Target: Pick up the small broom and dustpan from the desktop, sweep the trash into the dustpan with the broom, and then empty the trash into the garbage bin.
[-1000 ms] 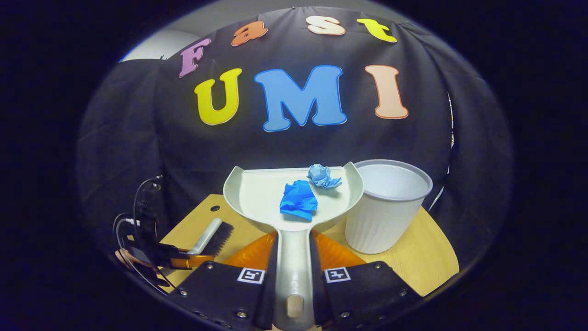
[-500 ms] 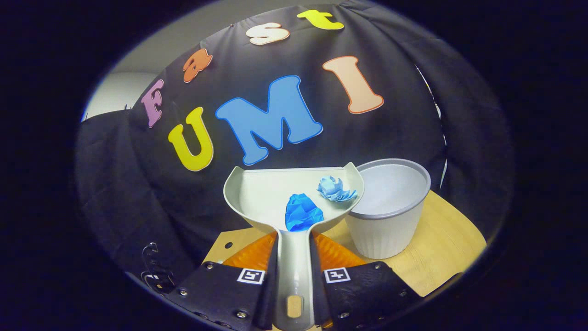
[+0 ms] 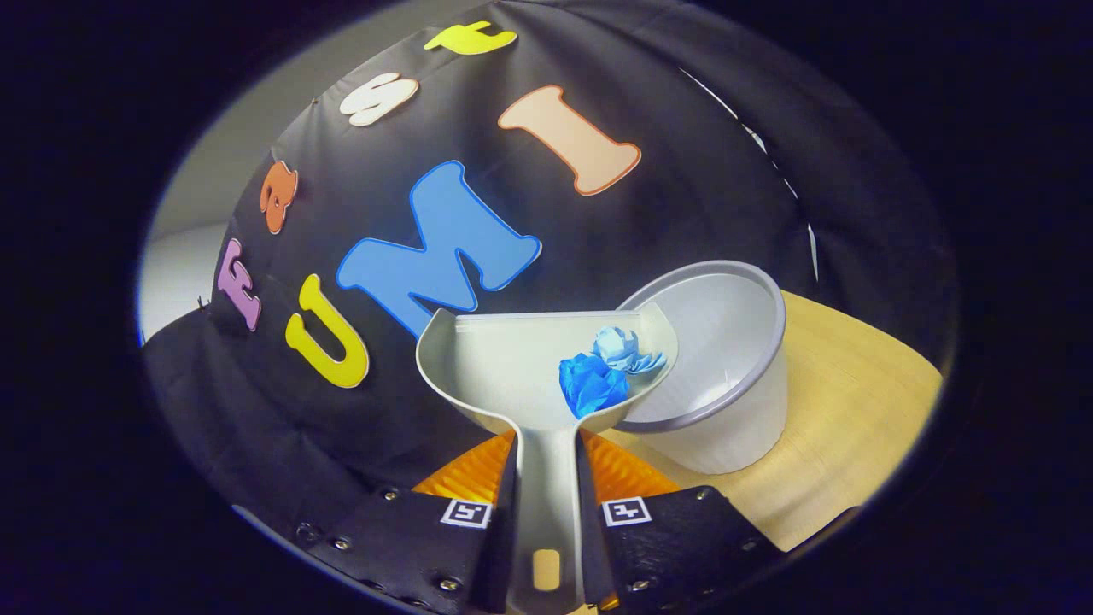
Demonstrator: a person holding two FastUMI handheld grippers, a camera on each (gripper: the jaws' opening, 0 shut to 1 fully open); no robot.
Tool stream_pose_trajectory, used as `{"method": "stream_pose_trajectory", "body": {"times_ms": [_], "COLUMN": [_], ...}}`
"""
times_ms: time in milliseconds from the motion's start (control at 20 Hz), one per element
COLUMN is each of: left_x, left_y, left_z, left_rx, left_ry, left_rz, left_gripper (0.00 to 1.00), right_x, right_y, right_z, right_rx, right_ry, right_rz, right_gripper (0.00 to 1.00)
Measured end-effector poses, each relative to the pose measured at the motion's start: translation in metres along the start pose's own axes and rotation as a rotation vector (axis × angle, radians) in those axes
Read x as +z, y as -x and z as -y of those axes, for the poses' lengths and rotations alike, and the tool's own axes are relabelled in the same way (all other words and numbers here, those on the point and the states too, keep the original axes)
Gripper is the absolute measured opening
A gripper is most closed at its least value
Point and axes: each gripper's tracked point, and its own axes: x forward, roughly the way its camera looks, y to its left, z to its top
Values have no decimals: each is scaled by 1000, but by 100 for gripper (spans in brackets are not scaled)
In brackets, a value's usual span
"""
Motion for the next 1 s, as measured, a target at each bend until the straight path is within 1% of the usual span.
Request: {"method": "stream_pose_trajectory", "body": {"times_ms": [50,150,250,350,550,650,800,1000], "left_x": [0,-1,-1,-2,-8,-8,-8,-10], "left_y": [1,2,1,1,1,0,0,2], "left_z": [0,1,4,8,14,18,22,27], "left_rx": [4,6,3,0,-7,-12,-16,-22], "left_ry": [-2,-4,-6,-12,-20,-28,-44,-59], "left_rz": [0,0,-1,-3,-14,-19,-23,-25], "left_gripper": [36,39,39,39,39,39,39,39], "right_x": [2,7,12,17,18,21,28,30], "right_y": [3,8,11,14,14,13,15,22], "right_z": [-2,-2,-5,-6,-7,-9,-11,-11], "right_rx": [14,39,43,41,67,96,153,169], "right_ry": [-57,-173,-279,-359,-451,-511,-641,-678], "right_rz": [3,7,19,36,51,58,84,97], "right_gripper": [32,32,32,33,33,33,32,32]}}
